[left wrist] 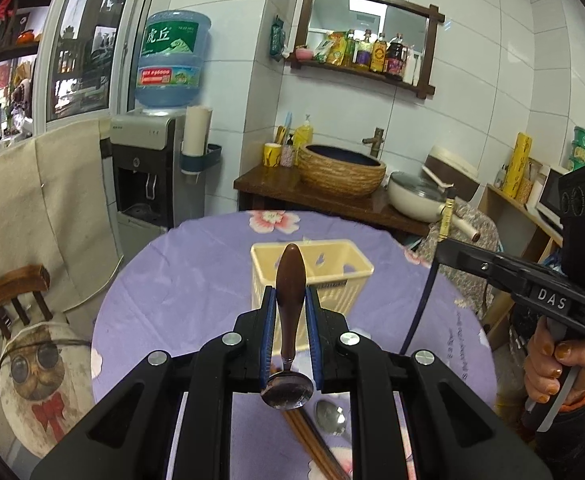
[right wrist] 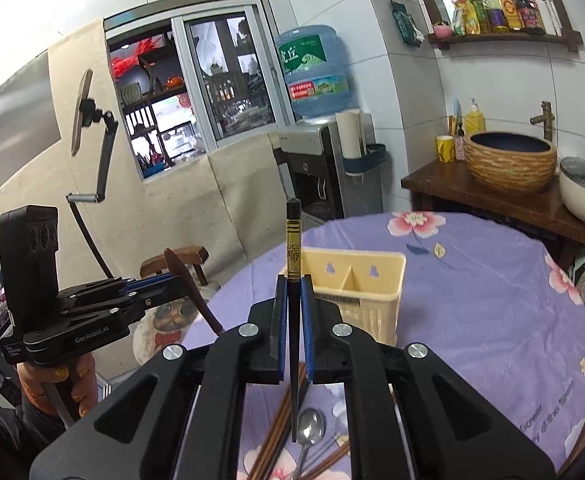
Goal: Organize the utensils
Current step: 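Lift the wooden spoon with the left tool while the right tool lifts the black chopstick, then lower the wooden spoon into the holder with the left tool while the right tool inserts the chopstick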
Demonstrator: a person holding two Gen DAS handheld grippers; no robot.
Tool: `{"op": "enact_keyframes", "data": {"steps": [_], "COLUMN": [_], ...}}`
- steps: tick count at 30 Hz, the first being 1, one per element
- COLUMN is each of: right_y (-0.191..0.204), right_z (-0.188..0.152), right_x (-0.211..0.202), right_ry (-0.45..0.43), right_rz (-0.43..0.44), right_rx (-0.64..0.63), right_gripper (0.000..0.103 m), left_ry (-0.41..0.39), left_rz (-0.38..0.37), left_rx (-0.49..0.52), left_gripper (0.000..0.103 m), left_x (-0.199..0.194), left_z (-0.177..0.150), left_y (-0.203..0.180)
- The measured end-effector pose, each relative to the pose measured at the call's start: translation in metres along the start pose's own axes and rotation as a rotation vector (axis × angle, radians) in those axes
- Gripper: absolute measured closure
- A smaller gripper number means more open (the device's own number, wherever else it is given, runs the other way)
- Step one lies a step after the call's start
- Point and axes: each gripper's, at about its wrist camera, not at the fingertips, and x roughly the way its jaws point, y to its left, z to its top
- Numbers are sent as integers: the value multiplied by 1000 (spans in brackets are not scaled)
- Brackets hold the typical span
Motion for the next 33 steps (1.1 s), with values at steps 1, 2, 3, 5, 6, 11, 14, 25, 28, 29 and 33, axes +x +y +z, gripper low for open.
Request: {"op": "enact_keyframes", "data": {"steps": [1,2,3,5,6,11,14,25,28,29,33], "right_y": [1,3,5,7,7,1,-9,-38,-46,-47,-56], "right_z": [9,19,32,53,61,105,117,83,68,62,43], "right_x": [0,-1,-2,-2,-1,14,28,90,105,108,120], "right_ry": [-12,-25,-45,-73,-85,-149,-170,-104,-72,-63,-29], "right_rz": [-3,-6,-13,-25,-34,-129,-168,-237,-238,-237,-241], "right_rx": [-5,-11,-15,-21,-24,-34,-22,-26,-16,-15,-4], "right_gripper": [96,96,96,96,96,96,96,96,96,96,96], "left_ry": [-8,-20,-37,-67,-77,-102,-106,-17,16,29,72], "left_rz": [-8,-13,-16,-11,-8,2,11,30,39,38,39], "left_rx": [1,2,7,21,24,13,-3,-55,-65,-69,-77], "left_gripper": [88,88,88,88,88,88,88,88,88,88,88], "left_x": [-1,-3,-5,-7,-6,14,31,108,123,128,143], "left_z": [9,19,30,49,57,96,106,81,67,62,45], "left_y": [-1,-2,-4,-9,-11,-15,-14,0,4,5,8]}}
